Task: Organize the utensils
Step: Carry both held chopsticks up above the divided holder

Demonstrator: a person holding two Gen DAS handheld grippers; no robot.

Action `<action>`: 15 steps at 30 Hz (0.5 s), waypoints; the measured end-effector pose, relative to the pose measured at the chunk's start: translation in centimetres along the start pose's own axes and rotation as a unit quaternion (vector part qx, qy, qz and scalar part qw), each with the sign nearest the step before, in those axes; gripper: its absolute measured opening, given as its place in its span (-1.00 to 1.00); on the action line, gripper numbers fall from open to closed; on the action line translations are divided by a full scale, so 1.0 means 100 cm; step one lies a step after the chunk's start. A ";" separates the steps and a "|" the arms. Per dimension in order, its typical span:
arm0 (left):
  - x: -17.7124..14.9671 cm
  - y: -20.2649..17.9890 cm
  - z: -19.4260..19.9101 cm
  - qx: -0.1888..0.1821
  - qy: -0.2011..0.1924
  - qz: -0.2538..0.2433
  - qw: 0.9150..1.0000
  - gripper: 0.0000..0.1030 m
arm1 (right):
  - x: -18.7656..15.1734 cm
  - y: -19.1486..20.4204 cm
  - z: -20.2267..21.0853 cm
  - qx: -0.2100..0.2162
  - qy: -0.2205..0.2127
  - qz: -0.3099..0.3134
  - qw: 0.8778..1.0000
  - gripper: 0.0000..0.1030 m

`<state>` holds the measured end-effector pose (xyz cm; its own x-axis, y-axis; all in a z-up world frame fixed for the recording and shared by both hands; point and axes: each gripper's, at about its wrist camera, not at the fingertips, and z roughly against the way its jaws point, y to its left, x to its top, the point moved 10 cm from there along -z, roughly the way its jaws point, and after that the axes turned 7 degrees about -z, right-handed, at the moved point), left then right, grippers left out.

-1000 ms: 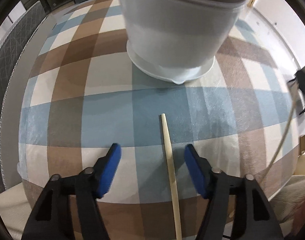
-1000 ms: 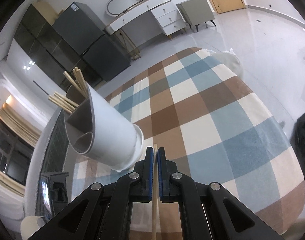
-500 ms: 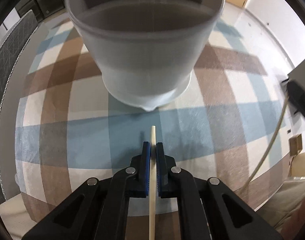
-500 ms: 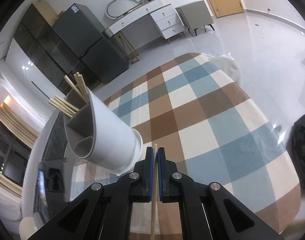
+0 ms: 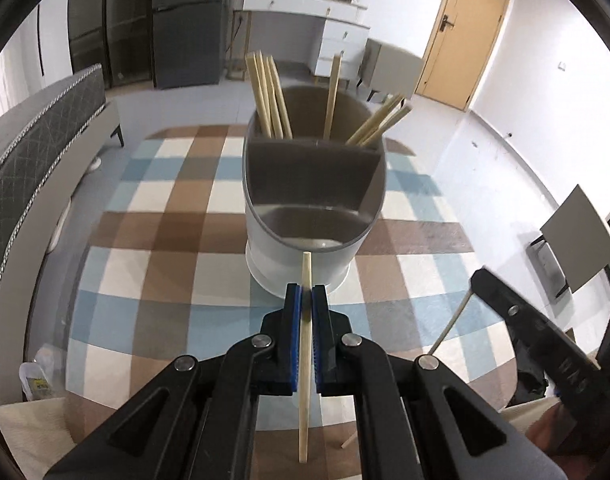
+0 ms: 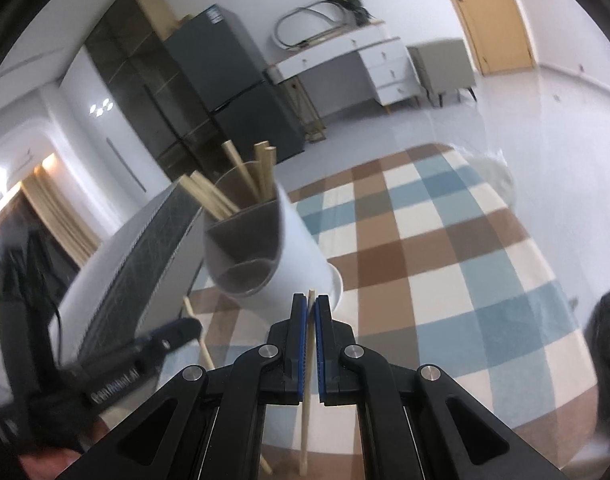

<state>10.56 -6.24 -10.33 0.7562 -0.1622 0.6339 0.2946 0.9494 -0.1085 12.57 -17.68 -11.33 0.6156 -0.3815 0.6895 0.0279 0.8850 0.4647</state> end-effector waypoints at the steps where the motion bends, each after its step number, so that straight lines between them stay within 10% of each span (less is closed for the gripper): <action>1: 0.001 0.001 0.002 0.001 -0.005 -0.001 1.000 -0.98 | -0.002 0.003 0.002 -0.003 -0.001 0.008 1.000 -0.94; 15: -0.001 0.002 0.032 -0.020 -0.026 -0.016 0.999 -0.99 | -0.007 0.031 0.035 -0.010 -0.037 0.044 0.998 -0.94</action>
<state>8.61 -5.18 -7.96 0.7148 -0.1761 0.6768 0.3417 0.9323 -0.1183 9.43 -15.60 -8.43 0.5563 -0.3210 0.7665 -0.0074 0.9204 0.3908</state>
